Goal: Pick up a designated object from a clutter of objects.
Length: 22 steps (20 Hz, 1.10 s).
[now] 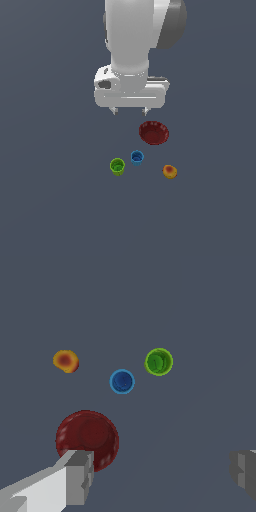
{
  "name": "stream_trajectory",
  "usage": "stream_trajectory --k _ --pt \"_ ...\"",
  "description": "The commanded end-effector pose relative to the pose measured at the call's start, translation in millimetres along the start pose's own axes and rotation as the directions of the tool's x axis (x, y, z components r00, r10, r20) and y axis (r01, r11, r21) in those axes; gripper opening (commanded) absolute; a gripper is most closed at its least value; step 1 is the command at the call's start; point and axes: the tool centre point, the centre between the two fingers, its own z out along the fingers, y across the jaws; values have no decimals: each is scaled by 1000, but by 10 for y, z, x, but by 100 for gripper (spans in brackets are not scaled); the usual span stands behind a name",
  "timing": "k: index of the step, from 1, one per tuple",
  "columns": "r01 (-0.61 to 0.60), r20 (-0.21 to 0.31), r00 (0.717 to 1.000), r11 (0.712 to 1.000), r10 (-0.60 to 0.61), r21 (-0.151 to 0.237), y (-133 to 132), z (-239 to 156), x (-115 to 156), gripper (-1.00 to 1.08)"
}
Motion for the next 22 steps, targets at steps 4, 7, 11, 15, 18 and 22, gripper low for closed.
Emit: stream_trajectory --k 4,7,11,15,18,22 --pt "4 -7 1000 1000 -4 -2 -4 -20 17 100" --pt "15 -26 1000 1000 -15 -8 -14 -79 61 100" --pt "25 -40 999 1000 -25 -13 -20 -131 89 100" --pt "18 -37 999 1000 -18 -12 -23 -101 94 100" --pt "1 -38 999 1000 -2 -11 -34 -37 124 100" --pt "-37 -39 999 999 37 -9 -60 116 186 100"
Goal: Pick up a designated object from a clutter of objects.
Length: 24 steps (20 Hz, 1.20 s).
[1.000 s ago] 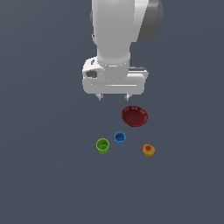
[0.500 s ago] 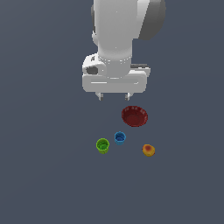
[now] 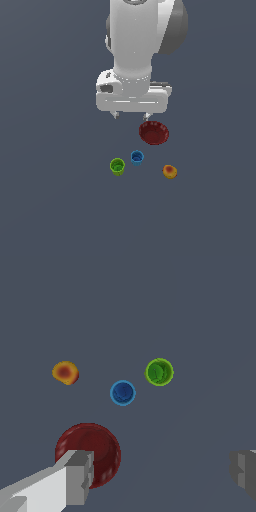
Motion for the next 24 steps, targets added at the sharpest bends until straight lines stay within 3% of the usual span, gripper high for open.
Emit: stream_trajectory --k 1,10,24 --pt "-27 1 1000 1000 27 0 -21 115 37 100" --pt "-191 -1 981 981 191 1 -142 804 206 100" --pt "-430 -4 903 903 430 0 -303 1877 268 100"
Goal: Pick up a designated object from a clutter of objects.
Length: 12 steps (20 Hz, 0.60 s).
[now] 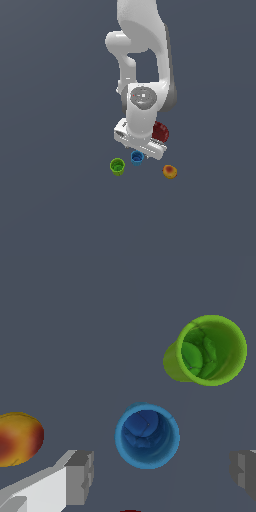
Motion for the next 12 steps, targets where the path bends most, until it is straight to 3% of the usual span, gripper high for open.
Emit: stream_trajectory --k 1,12 --pt "-29 -2 1000 1000 29 0 -13 113 -8 100" --pt "-54 -1 999 999 54 0 -23 262 -26 100"
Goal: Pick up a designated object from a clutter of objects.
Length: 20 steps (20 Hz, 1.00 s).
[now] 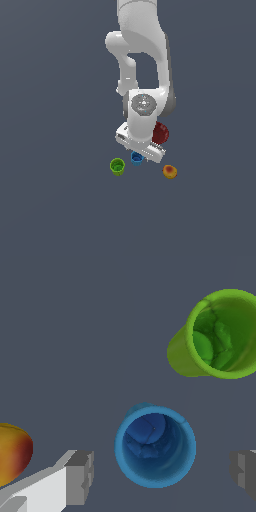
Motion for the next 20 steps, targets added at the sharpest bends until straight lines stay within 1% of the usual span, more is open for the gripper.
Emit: stream_trajectory --k 1,10,15,16,20 --pt "0 0 1000 1000 0 0 2 42 -1 100" --pt "-3 -1 1000 1000 3 0 5 431 -9 100" --pt "-4 -1 1000 1000 4 0 1 498 0 100" --pt "-4 -1 1000 1000 4 0 1 498 0 -100" --pt "-4 -1 1000 1000 4 0 1 498 0 -100"
